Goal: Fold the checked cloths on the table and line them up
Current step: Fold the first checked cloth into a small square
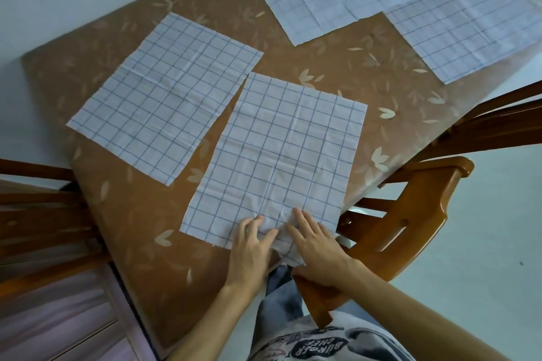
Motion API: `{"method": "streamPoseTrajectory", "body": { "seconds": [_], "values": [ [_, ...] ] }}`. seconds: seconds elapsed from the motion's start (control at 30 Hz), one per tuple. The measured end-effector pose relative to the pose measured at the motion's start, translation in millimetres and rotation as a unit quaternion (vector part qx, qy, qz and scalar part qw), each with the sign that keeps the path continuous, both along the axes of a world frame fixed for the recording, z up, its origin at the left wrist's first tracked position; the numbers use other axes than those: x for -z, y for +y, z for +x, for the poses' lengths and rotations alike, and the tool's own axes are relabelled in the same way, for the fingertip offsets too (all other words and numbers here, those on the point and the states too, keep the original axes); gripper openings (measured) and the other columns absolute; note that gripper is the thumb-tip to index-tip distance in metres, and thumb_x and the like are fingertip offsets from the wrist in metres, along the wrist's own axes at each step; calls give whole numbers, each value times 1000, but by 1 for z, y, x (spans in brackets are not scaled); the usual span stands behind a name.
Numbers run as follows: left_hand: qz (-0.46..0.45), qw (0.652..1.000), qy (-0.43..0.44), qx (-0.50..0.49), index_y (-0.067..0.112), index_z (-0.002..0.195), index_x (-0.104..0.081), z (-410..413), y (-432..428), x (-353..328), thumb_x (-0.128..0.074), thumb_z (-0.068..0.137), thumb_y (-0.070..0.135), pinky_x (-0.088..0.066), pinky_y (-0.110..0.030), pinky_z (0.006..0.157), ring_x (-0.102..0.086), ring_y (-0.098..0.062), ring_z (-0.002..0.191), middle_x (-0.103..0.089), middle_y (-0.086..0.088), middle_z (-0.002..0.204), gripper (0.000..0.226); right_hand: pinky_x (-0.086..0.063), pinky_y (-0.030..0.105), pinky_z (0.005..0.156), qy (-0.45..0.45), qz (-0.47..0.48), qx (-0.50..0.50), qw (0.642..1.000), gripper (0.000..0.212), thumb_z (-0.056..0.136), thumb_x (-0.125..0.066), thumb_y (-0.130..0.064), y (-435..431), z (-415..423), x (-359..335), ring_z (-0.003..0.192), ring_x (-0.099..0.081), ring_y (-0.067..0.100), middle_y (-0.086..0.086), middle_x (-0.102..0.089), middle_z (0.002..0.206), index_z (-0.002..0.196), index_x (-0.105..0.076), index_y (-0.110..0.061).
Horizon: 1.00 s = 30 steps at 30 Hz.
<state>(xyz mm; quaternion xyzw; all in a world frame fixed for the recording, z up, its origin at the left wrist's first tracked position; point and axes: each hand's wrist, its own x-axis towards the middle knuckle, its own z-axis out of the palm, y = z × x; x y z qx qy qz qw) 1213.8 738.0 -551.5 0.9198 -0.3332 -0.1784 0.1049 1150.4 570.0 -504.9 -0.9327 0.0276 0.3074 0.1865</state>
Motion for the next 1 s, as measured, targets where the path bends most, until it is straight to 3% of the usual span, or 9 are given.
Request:
{"method": "streamPoseTrajectory", "body": {
  "seconds": [0.17, 0.33, 0.43, 0.5, 0.63, 0.73, 0.8, 0.9, 1.0],
  "values": [
    [-48, 999, -5, -14, 21, 115, -68, 19, -7, -18, -64, 89, 10, -49, -32, 91, -62, -20, 101, -69, 1, 106, 29, -7, 42, 123, -14, 7, 70, 997, 113, 78, -75, -46, 8, 6, 2, 150, -2, 30, 12, 4, 162, 155, 3, -20],
    [-86, 996, -5, 26, 21, 115, -68, 16, -5, -38, -64, 91, 18, -50, -30, 74, -67, -20, 82, -73, 1, 91, 25, -28, 31, 113, -107, -11, 129, 986, 47, 89, -59, -18, 2, 17, -5, 125, -47, 18, 0, -51, 133, 134, -45, -21],
    [-81, 996, 33, 26, 26, 114, -63, 21, 7, -34, -45, 97, 46, -44, -24, 72, -64, -16, 91, -69, 6, 101, 32, -37, 30, 105, -125, -11, 139, 982, 16, 90, -52, -18, -15, 19, -13, 102, -54, 14, -5, -60, 106, 105, -57, -23],
    [-70, 995, 69, 8, 29, 123, -60, 27, 17, -33, -59, 92, 52, -49, -23, 78, -62, -11, 100, -66, 11, 111, 38, -41, 29, 99, -134, -7, 155, 979, 11, 89, -53, -17, -28, 19, -17, 89, -53, 10, -9, -58, 94, 95, -55, -26],
    [-72, 979, 181, -62, 40, 121, -58, 50, 48, -35, -82, 74, 46, -51, -16, 86, -60, 4, 103, -62, 27, 114, 53, -47, 27, 84, -144, 10, 197, 970, 16, 89, -53, -13, -53, 18, -30, 78, -50, 6, -13, -54, 88, 91, -51, -28],
    [-90, 971, 191, -114, 32, 89, -67, 70, 68, -37, -79, 79, 47, -50, -22, 65, -66, 2, 78, -70, 20, 81, 22, -50, 31, 85, -131, 17, 206, 970, 17, 86, -54, -15, -70, 15, -37, 85, -56, 9, -11, -57, 93, 95, -49, -29],
    [-117, 961, 202, -148, 27, 80, -66, 78, 73, -42, -73, 83, 52, -47, -24, 61, -65, -2, 70, -69, 14, 74, 26, -49, 32, 91, -115, 16, 200, 973, 23, 86, -58, -27, -76, 13, -43, 100, -58, 15, -8, -60, 105, 107, -49, -30],
    [-182, 933, 243, -196, 19, 98, -67, 86, 73, -45, -66, 78, 71, -53, -35, 80, -68, -12, 91, -74, 7, 95, 56, -38, 36, 108, -99, -25, 165, 981, 68, 82, -62, -55, -78, 6, -45, 123, -49, 19, -6, -54, 133, 138, -34, -29],
    [-231, 898, 273, -256, 16, 123, -66, 88, 64, -57, -71, 79, 64, -53, -41, 98, -66, -16, 111, -71, 4, 117, 65, -26, 38, 116, -118, -48, 156, 980, 93, 78, -61, -64, -77, 6, -43, 135, -41, 19, -3, -43, 147, 150, -16, -25]
  ]
}}
